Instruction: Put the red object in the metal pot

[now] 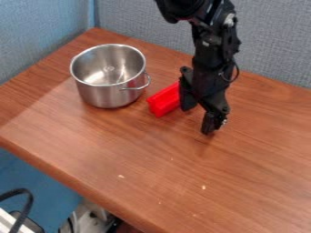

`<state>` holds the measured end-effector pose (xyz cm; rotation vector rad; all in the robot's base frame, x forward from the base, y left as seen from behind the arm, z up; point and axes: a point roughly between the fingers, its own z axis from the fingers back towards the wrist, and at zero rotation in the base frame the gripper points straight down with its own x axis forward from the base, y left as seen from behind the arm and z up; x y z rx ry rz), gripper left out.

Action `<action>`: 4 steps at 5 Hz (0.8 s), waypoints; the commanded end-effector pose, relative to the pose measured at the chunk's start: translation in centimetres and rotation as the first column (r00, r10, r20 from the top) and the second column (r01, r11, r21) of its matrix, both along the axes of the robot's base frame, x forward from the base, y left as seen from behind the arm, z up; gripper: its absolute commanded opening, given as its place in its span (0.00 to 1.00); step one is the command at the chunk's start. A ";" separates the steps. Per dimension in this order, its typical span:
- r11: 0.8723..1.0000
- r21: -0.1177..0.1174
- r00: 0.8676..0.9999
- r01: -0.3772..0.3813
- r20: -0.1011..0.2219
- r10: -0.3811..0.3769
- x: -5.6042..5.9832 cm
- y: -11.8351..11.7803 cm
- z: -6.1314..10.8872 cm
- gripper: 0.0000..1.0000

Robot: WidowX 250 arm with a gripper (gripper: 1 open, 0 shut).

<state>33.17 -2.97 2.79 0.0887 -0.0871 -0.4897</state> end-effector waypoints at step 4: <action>0.998 -0.060 0.995 -0.021 0.094 0.027 0.2 0.7 4.5 0.00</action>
